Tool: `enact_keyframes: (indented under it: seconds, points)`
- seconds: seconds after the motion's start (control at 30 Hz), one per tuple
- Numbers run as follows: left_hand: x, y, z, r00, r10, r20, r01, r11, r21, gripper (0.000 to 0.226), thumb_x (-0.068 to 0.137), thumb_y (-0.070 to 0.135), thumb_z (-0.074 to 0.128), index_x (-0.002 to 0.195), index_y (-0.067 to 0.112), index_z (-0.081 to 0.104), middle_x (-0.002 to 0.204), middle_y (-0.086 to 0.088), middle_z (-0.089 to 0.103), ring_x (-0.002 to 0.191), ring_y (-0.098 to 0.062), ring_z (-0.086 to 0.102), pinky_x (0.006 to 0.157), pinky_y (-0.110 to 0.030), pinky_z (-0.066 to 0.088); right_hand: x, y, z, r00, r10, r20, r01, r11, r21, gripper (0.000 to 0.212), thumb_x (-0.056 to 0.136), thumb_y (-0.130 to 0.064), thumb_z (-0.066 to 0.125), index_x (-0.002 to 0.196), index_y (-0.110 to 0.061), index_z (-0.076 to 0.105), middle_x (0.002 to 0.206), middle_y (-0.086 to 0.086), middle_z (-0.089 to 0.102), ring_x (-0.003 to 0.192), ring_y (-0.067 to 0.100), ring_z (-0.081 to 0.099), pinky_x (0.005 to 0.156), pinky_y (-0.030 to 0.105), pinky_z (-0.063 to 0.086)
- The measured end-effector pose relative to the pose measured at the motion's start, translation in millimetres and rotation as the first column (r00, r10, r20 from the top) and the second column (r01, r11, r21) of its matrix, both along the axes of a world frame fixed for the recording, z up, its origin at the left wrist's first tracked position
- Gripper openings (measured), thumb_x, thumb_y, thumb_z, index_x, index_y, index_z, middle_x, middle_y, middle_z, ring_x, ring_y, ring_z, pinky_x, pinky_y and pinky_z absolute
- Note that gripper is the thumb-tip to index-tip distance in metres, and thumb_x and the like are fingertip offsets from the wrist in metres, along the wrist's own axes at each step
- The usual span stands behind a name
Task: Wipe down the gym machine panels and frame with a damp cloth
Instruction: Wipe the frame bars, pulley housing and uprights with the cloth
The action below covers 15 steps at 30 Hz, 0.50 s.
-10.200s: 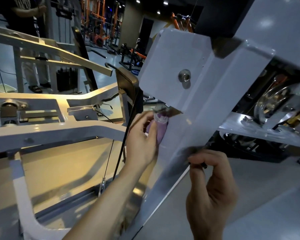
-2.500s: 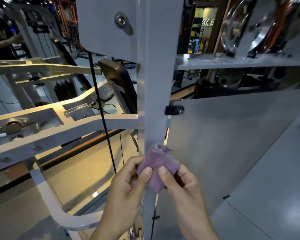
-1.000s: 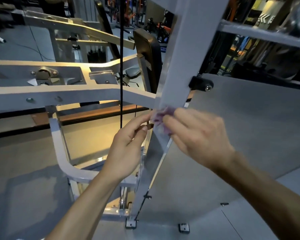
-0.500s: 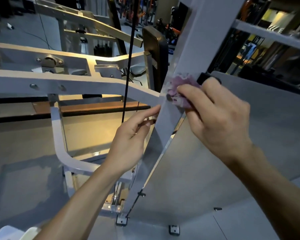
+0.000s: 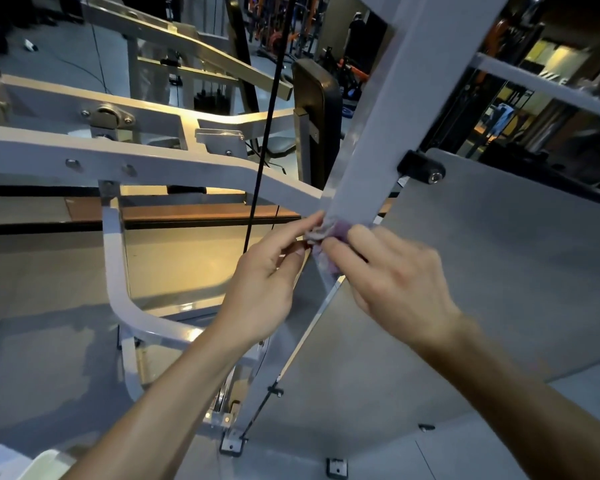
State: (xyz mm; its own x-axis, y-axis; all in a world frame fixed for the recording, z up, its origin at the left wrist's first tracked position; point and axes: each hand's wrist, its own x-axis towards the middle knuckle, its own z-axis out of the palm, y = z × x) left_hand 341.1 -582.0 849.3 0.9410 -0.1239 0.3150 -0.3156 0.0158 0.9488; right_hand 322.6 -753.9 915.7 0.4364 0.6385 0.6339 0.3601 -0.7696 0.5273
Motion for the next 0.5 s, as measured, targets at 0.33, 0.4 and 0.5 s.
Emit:
enact_keyframes:
  seconds: [0.33, 0.4, 0.5]
  points:
    - [1, -3, -3, 0.998, -0.016, 0.056, 0.017, 1.000, -0.021, 0.067, 0.101, -0.015, 0.043, 0.136, 0.040, 0.058, 0.130, 0.029, 0.064, 0.125, 0.004, 0.058, 0.107, -0.015, 0.042, -1, 9, 10, 0.994, -0.068, 0.083, 0.065, 0.997, 0.039, 0.018, 0.105, -0.020, 0.056, 0.106, -0.015, 0.074, 0.087, 0.004, 0.061, 0.068, 0.025, 0.055, 0.047, 0.031, 0.033]
    - [5, -1, -6, 0.997, -0.030, 0.070, 0.031, 0.999, -0.021, 0.073, 0.098, -0.020, 0.041, 0.133, 0.041, 0.059, 0.132, 0.030, 0.063, 0.129, 0.003, 0.057, 0.108, -0.015, 0.041, -1, 6, 1, 0.997, -0.053, 0.056, 0.054, 0.998, -0.031, 0.018, 0.106, -0.023, 0.057, 0.102, -0.018, 0.074, 0.086, 0.001, 0.055, 0.067, 0.022, 0.053, 0.048, 0.030, 0.027]
    - [13, 6, -12, 0.996, -0.077, 0.054, 0.077, 0.997, -0.005, 0.070, 0.097, -0.021, 0.038, 0.142, 0.028, 0.061, 0.138, 0.017, 0.064, 0.130, -0.002, 0.058, 0.109, -0.020, 0.043, 1, 5, 25, 0.995, -0.021, 0.095, 0.016, 0.998, 0.060, 0.020, 0.106, -0.024, 0.055, 0.107, -0.018, 0.074, 0.088, 0.004, 0.056, 0.068, 0.028, 0.057, 0.048, 0.032, 0.035]
